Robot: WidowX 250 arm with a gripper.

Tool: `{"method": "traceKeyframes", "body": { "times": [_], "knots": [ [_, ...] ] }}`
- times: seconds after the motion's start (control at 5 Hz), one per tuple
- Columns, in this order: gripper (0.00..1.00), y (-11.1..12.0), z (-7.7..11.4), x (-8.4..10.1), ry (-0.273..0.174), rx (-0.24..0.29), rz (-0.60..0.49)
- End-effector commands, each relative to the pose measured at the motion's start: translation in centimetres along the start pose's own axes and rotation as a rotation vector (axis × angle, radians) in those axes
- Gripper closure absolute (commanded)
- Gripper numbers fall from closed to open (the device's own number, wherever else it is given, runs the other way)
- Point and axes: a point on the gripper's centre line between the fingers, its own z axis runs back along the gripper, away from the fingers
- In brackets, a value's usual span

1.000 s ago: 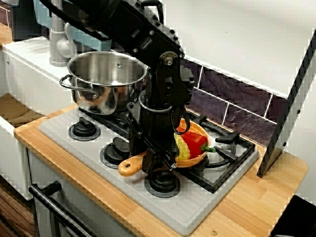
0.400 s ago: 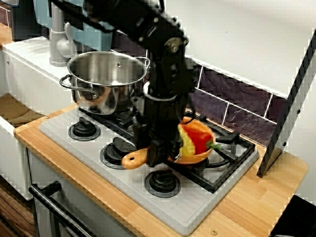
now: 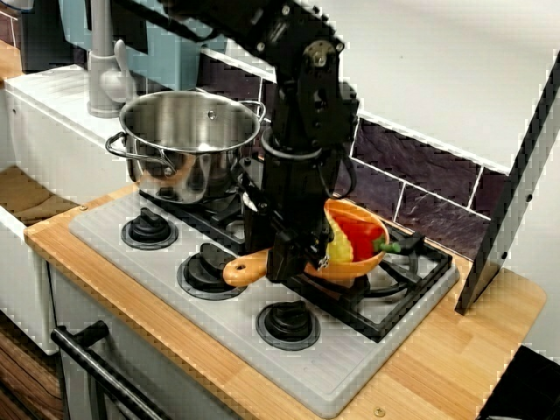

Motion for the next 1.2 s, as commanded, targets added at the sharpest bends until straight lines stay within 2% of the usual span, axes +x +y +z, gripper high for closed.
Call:
{"method": "traceKeyframes", "body": {
  "times": [0.0, 0.2, 0.4, 0.6, 1.0],
  "knots": [
    [1.0, -0.3, 4.0, 2.3, -0.087, -0.04, 0.019],
    [1.0, -0.4, 4.0, 3.1, -0.08, -0.044, 0.032],
    [1.0, -0.3, 3.2, 3.5, -0.075, -0.042, 0.058],
    [1.0, -0.6, 2.2, 3.6, -0.068, -0.024, 0.06],
    [1.0, -0.5, 1.3, 3.6, -0.058, -0.014, 0.07]
  ]
}}
